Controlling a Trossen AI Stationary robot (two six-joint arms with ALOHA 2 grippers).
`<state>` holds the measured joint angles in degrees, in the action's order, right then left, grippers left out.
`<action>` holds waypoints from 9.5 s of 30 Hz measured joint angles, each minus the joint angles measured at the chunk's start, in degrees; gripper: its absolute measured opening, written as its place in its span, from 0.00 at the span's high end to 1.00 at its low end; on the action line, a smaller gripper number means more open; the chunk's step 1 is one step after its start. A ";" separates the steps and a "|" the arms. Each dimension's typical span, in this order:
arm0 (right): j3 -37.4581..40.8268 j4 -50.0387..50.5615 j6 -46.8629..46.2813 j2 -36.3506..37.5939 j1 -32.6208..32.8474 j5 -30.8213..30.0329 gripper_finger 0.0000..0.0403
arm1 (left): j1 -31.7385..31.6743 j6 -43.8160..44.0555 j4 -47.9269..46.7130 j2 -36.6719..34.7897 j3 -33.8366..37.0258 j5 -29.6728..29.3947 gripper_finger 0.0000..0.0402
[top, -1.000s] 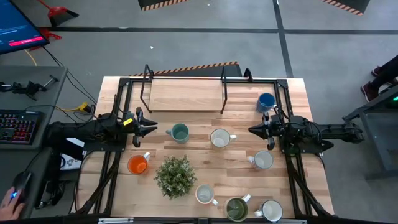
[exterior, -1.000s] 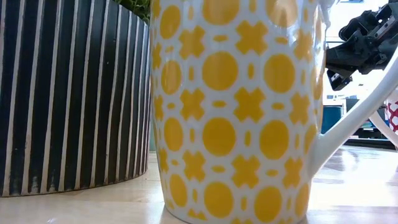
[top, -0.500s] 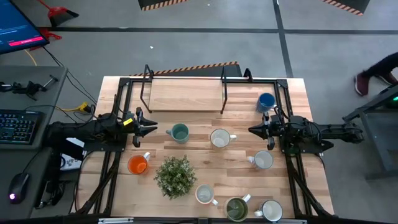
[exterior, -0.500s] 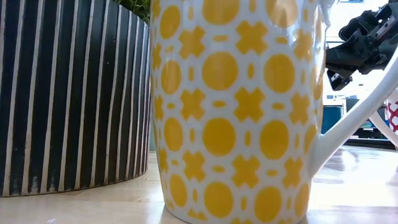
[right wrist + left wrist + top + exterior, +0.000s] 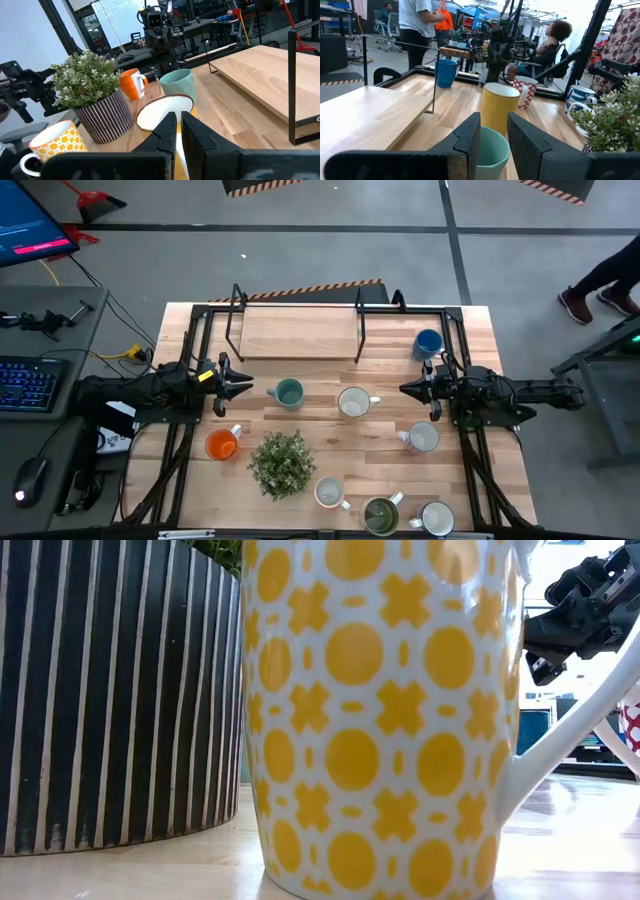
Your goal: Place coffee mugs
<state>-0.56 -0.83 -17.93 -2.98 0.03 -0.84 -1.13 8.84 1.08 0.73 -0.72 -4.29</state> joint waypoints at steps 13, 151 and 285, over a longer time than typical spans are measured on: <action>0.02 -0.02 0.00 0.00 0.00 0.00 0.97 | 0.00 0.00 0.00 0.00 -0.01 0.00 0.78; 0.00 -2.44 4.93 0.01 -0.01 -15.06 0.52 | 6.55 4.61 -67.88 41.38 -45.93 14.52 0.78; -0.02 -1.54 -0.07 -4.26 0.00 -9.46 0.52 | 8.87 -11.10 -77.17 68.83 -71.27 -22.15 0.99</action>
<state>-0.57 -2.37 -18.01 -7.25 0.03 -10.31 7.74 -2.26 -76.08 69.56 -71.99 -26.44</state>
